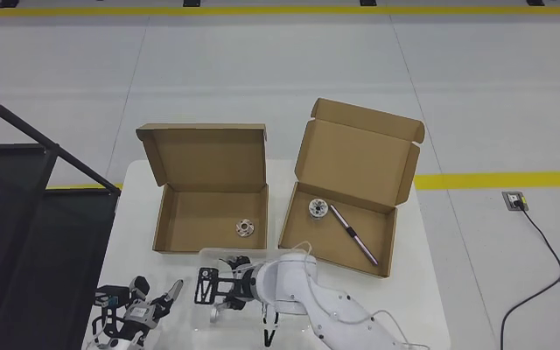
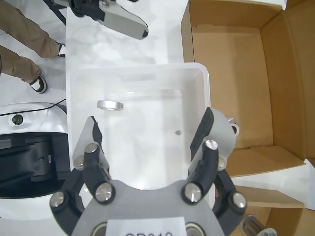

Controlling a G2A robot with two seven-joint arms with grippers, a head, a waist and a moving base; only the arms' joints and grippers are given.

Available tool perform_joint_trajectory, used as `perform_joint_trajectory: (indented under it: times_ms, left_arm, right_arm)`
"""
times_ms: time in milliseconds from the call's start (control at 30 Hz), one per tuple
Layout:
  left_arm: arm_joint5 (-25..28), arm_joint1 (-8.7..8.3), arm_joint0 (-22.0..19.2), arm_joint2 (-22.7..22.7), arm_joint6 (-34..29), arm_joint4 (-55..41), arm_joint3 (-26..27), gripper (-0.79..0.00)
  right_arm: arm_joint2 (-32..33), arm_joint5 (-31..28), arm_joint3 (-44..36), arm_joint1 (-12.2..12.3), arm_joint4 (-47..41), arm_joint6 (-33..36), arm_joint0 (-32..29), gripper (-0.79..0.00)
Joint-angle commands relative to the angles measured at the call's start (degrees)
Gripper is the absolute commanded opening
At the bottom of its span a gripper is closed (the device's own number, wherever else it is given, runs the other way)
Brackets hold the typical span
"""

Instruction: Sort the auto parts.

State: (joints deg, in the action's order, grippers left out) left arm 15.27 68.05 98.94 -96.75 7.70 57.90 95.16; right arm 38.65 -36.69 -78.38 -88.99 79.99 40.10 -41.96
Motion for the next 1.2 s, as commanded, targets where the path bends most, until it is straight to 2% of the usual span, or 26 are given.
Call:
perform_joint_trajectory:
  times_ms: [0,200,333,467,600,767,967,1167]
  left_arm:
    - [0.0,0.0,0.0,0.0,0.0,0.0,0.0,0.0]
    - [0.0,0.0,0.0,0.0,0.0,0.0,0.0,0.0]
    - [0.0,0.0,0.0,0.0,0.0,0.0,0.0,0.0]
    - [0.0,0.0,0.0,0.0,0.0,0.0,0.0,0.0]
    - [0.0,0.0,0.0,0.0,0.0,0.0,0.0,0.0]
    - [0.0,0.0,0.0,0.0,0.0,0.0,0.0,0.0]
    - [0.04,-0.01,-0.24,0.14,-1.03,0.1,-0.19,0.0]
    - [-0.6,0.04,-0.92,0.39,-1.92,0.61,-0.85,0.0]
  right_arm:
    - [0.04,-0.12,-0.05,0.02,0.03,-0.37,-0.04,0.0]
    - [0.26,-0.34,0.17,0.07,-0.52,-1.92,-0.49,0.0]
    - [-1.95,-3.1,4.99,-0.56,1.61,-2.63,1.81,0.0]
    - [-7.21,-6.13,11.02,-2.79,3.29,-3.09,5.96,0.0]
    - [-11.56,-9.0,16.92,-5.18,4.89,-7.07,9.44,0.0]
    - [-15.47,-7.33,23.26,-8.17,7.73,-11.34,11.98,0.0]
    - [-18.7,-9.5,29.13,-11.41,9.14,-14.69,14.35,0.0]
    - [-20.0,-12.02,32.04,-13.02,10.89,-18.23,15.83,-0.031]
